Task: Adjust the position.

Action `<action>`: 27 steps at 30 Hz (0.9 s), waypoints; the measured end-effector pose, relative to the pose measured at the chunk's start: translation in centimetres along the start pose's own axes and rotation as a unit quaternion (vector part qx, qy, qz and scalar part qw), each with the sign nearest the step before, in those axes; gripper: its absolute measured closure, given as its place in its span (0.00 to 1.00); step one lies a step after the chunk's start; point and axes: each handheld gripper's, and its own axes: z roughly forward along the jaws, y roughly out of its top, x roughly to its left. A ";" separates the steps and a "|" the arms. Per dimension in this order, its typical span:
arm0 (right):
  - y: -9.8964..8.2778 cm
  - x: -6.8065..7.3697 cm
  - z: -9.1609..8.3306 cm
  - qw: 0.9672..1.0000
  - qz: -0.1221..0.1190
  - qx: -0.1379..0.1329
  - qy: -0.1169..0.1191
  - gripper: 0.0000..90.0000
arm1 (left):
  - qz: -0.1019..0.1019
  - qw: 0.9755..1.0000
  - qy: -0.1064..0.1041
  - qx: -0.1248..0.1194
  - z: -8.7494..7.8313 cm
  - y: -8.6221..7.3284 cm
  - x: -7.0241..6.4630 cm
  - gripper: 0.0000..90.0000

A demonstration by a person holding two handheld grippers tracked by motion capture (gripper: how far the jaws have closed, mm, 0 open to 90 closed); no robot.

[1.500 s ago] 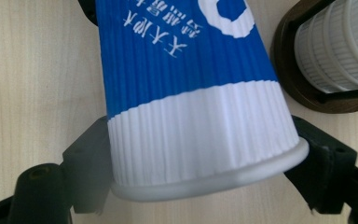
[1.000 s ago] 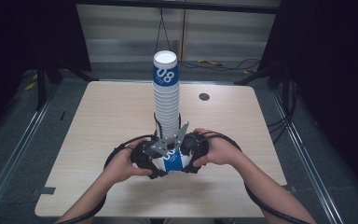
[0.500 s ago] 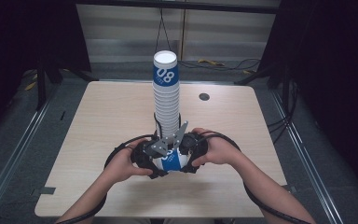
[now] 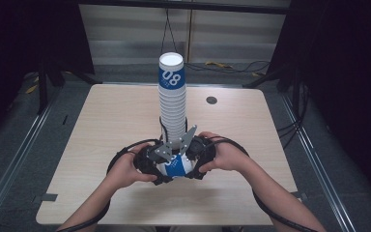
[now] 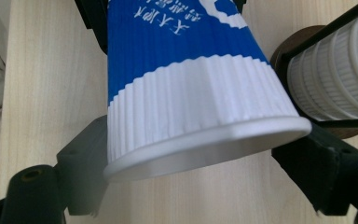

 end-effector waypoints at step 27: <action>-0.6 0.1 0.0 1.000 -0.003 -0.020 0.000 0.17 | -0.001 1.000 -0.010 0.002 0.0 -0.3 0.2 0.34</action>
